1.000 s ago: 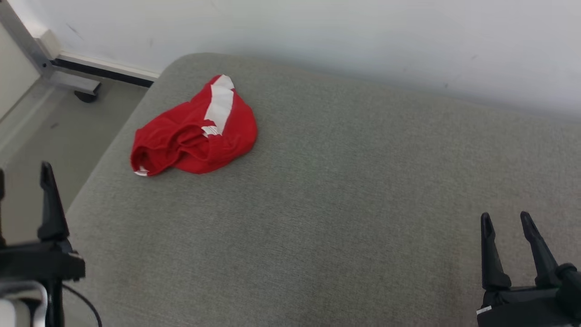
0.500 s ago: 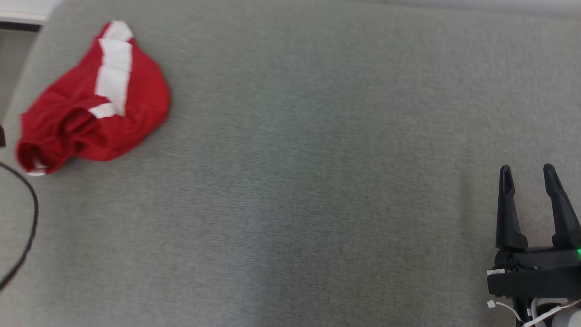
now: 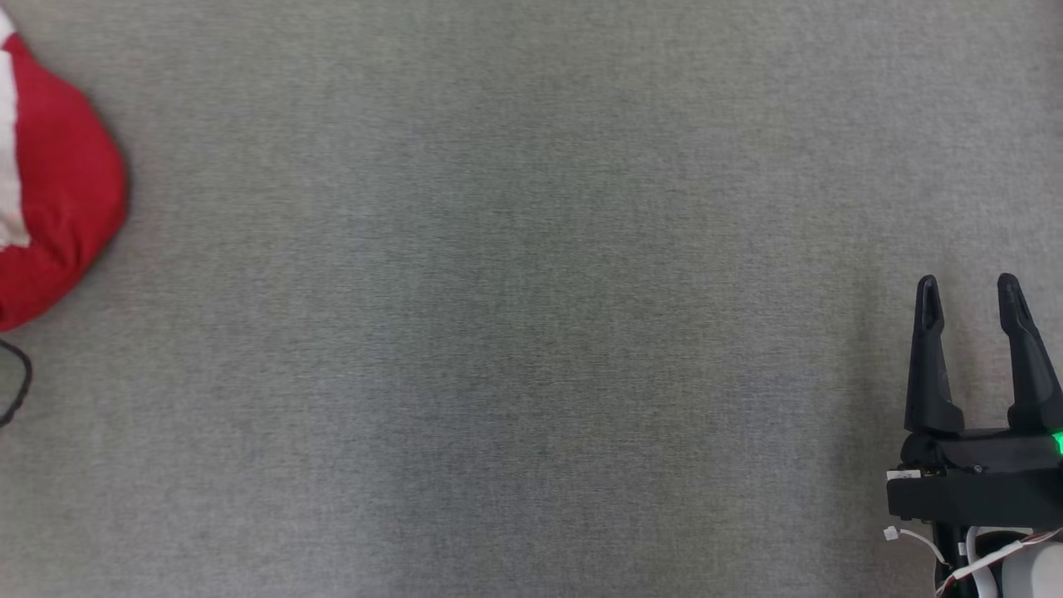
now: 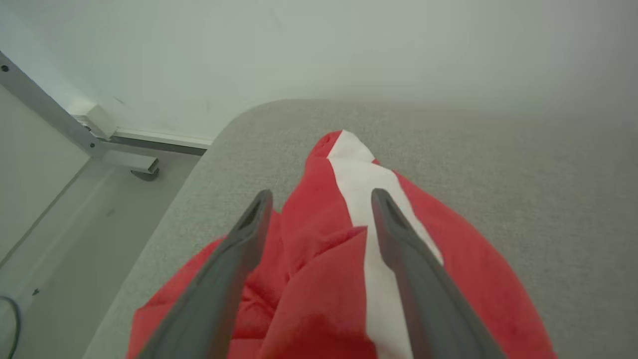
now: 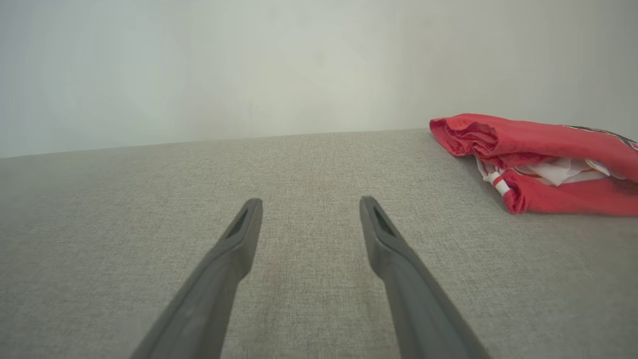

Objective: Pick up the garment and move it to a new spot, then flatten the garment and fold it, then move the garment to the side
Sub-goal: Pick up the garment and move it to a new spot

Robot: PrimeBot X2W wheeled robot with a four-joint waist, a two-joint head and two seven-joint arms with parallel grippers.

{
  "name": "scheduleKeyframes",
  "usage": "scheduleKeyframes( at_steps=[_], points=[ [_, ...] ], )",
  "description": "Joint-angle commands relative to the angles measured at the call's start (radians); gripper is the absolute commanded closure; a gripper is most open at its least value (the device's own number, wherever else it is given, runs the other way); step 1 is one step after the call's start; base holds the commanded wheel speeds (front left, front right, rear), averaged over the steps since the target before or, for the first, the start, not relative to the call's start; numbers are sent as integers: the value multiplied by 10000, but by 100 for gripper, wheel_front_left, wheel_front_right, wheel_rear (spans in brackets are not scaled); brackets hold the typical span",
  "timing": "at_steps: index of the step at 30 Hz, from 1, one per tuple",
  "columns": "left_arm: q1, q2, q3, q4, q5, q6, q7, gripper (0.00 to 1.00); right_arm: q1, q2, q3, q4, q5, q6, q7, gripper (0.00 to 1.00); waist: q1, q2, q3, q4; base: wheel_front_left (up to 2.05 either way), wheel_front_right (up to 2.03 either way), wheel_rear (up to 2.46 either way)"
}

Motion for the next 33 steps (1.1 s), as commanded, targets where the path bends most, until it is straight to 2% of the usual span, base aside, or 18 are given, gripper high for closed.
scheduleKeyframes(
  at_steps=[1,11,13,14,15,21,26,33],
  points=[
    [-137,89,-46,83,-111,-55,88,0,-82,66,29,24,13,-26,-55,0,-2,-2,190,-221,0,0,0],
    [2,256,-1139,1803,-1462,-42,3423,0,-127,112,44,36,-89,-26,-20,0,-2,-2,-6,-351,0,0,0],
    [23,177,-1285,1892,-1595,-46,3708,0,-106,110,29,26,-99,-26,2,0,-2,-2,-67,-338,0,0,0],
    [3,184,-1245,1926,-1636,-46,3571,56,-94,110,18,25,-88,-26,15,0,-2,-2,-97,-328,0,0,0],
    [44,197,-1407,1887,-1558,-45,3503,100,-93,116,11,29,-90,-26,26,0,-2,-2,-132,-319,0,0,0],
    [-167,434,-1513,1681,-1268,-46,1608,100,12,123,-18,78,-85,-26,34,0,-2,-2,-582,-170,0,0,0],
    [-729,380,-1611,1390,-840,4,-199,100,173,174,-24,275,36,-26,-43,0,-2,-2,-1253,11,0,0,0],
    [-1541,30,-2509,303,-50,-45,-1238,100,360,360,182,810,155,-26,-275,0,-2,-2,-2137,-108,0,0,0]
  ],
)
